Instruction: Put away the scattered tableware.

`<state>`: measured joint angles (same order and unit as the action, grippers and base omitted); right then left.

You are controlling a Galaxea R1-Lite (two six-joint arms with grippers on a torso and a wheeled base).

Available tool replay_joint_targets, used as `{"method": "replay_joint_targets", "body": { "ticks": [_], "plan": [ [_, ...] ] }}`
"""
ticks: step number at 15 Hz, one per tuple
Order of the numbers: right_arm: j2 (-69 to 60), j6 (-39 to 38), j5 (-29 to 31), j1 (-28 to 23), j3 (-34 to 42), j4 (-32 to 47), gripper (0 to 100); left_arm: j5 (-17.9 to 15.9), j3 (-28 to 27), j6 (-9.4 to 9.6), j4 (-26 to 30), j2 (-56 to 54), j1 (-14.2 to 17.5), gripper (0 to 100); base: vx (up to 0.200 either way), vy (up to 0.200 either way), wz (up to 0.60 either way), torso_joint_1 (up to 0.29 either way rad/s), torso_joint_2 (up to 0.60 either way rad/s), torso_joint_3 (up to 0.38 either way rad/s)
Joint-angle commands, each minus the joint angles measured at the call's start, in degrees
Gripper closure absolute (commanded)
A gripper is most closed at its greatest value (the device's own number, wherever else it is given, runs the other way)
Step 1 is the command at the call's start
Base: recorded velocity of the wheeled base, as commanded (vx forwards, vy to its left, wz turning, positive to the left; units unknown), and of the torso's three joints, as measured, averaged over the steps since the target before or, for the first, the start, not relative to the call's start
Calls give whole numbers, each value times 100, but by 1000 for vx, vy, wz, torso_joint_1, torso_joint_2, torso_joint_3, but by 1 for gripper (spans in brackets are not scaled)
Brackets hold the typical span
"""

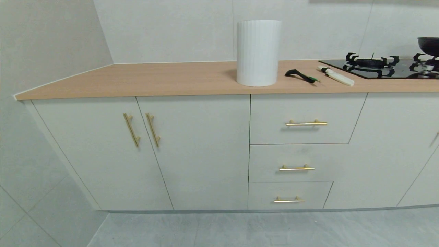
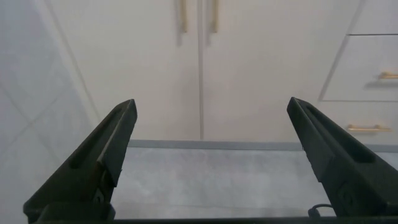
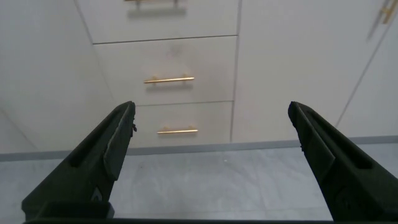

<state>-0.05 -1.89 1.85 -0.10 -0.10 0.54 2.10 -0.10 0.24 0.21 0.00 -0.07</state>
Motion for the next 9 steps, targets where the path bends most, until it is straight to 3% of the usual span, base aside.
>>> {"method": "replay_joint_targets", "body": {
  "ticks": [1,9],
  "plan": [
    [5,-13,-1,1,1,-1,0,1,1,2,-3,9,-1,0,0,0,0,0,0,0],
    [5,-22,-1,1,1,-10,0,1,1,28,-12,9,-1,0,0,0,0,0,0,0]
  ]
}}
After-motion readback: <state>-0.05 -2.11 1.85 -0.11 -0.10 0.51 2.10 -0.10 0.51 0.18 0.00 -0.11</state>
